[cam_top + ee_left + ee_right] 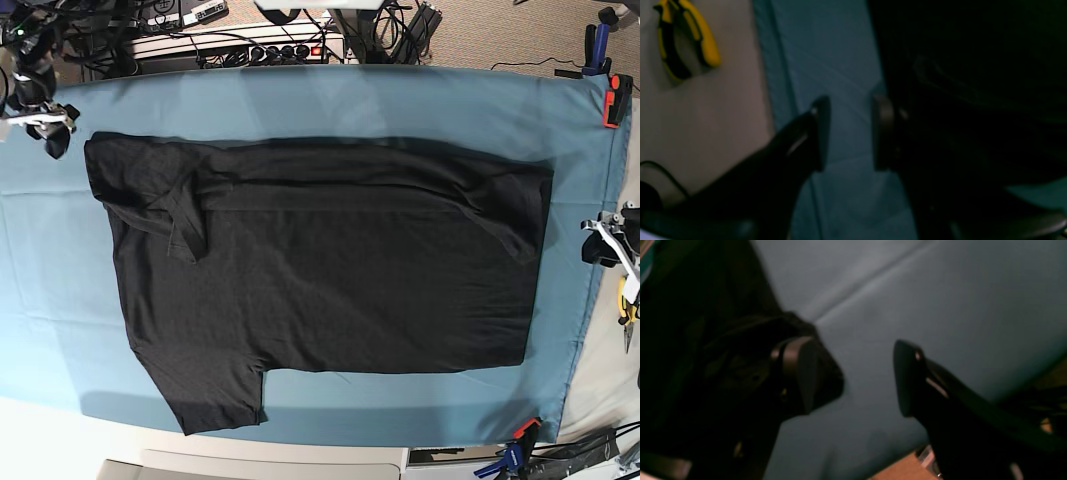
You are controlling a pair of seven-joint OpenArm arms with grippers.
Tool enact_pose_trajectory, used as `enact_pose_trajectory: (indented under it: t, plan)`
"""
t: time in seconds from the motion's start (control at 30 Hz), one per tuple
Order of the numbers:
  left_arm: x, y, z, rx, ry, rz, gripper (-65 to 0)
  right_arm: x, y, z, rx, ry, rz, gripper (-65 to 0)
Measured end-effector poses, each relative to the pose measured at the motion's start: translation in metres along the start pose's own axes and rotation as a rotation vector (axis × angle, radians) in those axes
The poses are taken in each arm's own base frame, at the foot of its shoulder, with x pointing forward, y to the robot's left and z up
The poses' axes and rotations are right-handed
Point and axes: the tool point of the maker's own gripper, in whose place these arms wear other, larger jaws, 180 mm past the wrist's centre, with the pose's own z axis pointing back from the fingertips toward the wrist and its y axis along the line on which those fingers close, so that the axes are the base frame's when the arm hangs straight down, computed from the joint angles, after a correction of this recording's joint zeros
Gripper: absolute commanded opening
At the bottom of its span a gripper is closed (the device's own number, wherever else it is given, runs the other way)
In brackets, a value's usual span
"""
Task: Fold the T-shirt properly
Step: 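Move both grippers to the shirt's shoulder corners and grasp them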
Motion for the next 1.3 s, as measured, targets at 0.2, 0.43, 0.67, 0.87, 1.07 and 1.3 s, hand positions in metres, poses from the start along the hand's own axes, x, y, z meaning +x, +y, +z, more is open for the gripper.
enact_pose_trajectory:
  t: [0.2, 0.43, 0.67, 0.87, 1.07, 1.3]
  plan:
    - [0.001, -0.002, -0.001, -0.006, -0.007, 0.004, -43.0, -0.021, -0.010, -0.018, 0.031, 0.051, -0.122, -28.8]
    - [0.002, -0.003, -0.001, -0.011, -0.012, 0.009, -43.0, -0.038, -0.001, -0.046, 0.161, 0.104, -0.276, -28.8]
    - [0.002, -0.001, -0.001, -0.003, -0.014, 0.002, -43.0, -0.055, 0.036, -0.058, 0.323, 0.159, -0.310, -28.8]
    - [0.002, -0.001, -0.001, -0.003, -0.013, 0.002, -43.0, -0.064, 0.058, -0.058, 0.396, 0.213, -0.283, -28.9]
    - [0.002, -0.001, -0.001, -0.003, -0.013, 0.002, -43.0, -0.069, 0.070, -0.056, 0.444, 0.245, -0.273, -30.6]
    - [-0.030, -0.004, -0.007, 0.008, 0.048, 0.075, -43.0, -0.082, 0.069, -0.054, 0.441, 0.304, -0.201, -65.0]
